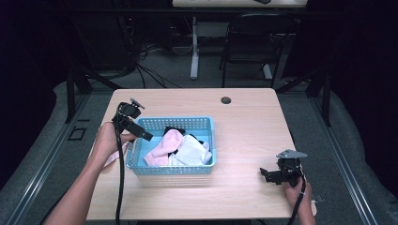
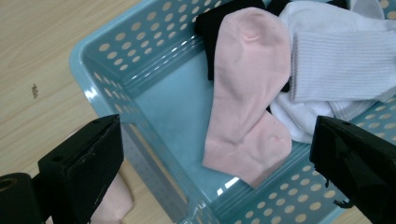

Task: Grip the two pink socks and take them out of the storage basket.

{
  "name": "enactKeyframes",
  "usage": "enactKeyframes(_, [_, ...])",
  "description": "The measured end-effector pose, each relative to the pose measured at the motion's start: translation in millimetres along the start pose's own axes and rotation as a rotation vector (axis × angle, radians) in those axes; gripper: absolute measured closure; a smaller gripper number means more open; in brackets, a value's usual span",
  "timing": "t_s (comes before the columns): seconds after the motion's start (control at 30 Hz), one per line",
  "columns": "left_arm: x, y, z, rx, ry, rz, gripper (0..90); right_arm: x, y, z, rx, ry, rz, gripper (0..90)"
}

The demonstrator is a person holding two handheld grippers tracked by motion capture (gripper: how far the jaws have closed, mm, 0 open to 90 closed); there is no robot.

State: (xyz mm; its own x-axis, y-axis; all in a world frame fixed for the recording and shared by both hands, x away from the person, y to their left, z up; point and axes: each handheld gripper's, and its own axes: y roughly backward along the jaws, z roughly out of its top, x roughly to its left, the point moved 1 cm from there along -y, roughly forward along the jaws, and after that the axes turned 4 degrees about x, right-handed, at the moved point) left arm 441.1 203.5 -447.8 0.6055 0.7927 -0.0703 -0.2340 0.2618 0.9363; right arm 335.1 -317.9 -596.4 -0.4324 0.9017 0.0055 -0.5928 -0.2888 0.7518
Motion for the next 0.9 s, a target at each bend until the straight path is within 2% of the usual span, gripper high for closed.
enactKeyframes(0.3, [-11.4,-17.7,8.4,0.011,-0.025,-0.018,2.6,0.0,0.0,0.0,0.000,0.000,0.000,0.0])
enactKeyframes(0.37, [-15.0,-22.5,10.7,0.010,-0.035,-0.004,2.8,0.0,0.0,0.0,0.000,0.000,0.000,0.0])
enactKeyframes(0.4, [-17.9,-27.4,11.7,0.014,-0.035,-0.010,3.0,0.0,0.0,0.0,0.000,0.001,0.000,0.0])
enactKeyframes(0.5, [-22.5,-39.9,14.0,0.043,-0.045,-0.020,3.5,0.0,0.0,0.0,-0.001,0.000,0.000,0.0])
enactKeyframes(0.6, [-25.5,-52.0,15.1,0.065,-0.043,0.003,1.9,0.0,0.1,0.0,0.001,0.001,0.001,0.0])
enactKeyframes(0.67, [-27.0,-60.9,14.7,0.085,-0.029,-0.006,0.6,0.0,0.0,0.0,0.000,0.000,0.001,0.0])
enactKeyframes(0.7, [-27.2,-64.6,14.5,0.095,-0.036,-0.002,0.6,0.1,0.0,0.0,-0.001,0.000,0.002,0.0])
enactKeyframes(0.9, [-27.6,-86.2,13.3,0.136,-0.029,-0.015,7.0,0.0,0.0,0.0,-0.001,0.000,0.001,0.0])
